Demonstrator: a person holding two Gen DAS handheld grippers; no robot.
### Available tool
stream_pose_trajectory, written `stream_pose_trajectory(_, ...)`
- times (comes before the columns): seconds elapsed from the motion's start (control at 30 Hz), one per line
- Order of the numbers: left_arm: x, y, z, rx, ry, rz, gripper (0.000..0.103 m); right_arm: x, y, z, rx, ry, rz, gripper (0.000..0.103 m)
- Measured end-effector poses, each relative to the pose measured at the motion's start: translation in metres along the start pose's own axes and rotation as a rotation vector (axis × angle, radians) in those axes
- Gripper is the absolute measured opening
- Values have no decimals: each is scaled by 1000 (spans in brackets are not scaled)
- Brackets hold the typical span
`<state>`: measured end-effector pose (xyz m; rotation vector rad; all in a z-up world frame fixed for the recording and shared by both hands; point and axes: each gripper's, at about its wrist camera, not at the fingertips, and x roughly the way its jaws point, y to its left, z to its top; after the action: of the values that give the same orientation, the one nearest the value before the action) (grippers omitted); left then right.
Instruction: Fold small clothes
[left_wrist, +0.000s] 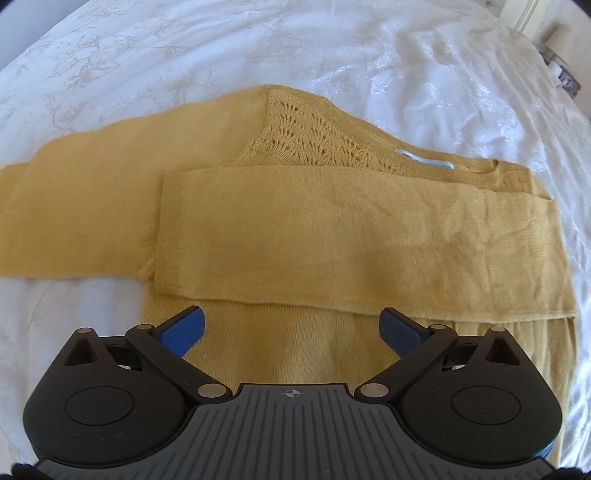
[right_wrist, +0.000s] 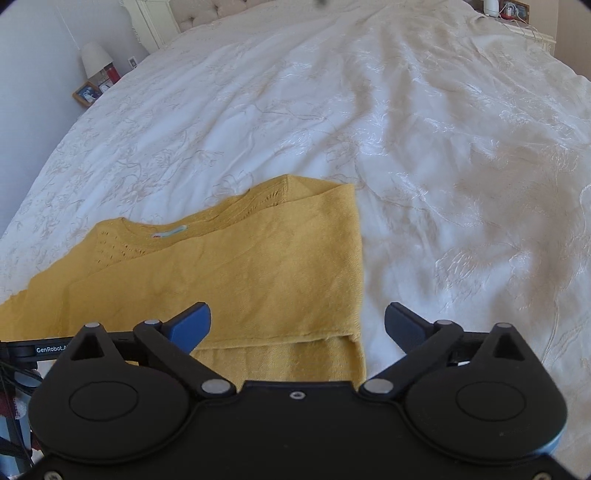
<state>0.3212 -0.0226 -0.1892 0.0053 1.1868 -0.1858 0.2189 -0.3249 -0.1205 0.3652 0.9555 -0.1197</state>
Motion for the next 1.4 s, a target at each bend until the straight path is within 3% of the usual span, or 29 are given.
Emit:
stream_pose_trajectory(0.37,-59,67,-52,-97,-32,51,102,-20,36,-42,-43,59,58,102)
stream_pose_trajectory(0.57,-80,121,-60,-154,-52,100,102,-29,55,-56,-54,74,76,102)
stream_pose_trajectory(0.93,-110,232,-40,-224,-133,194,102,-37,101,-58,-62,72,137,102)
stream_pose_trajectory(1.4,-109,351,16,-222,-180,269,102,-23,171,-46,-107,78,182,102)
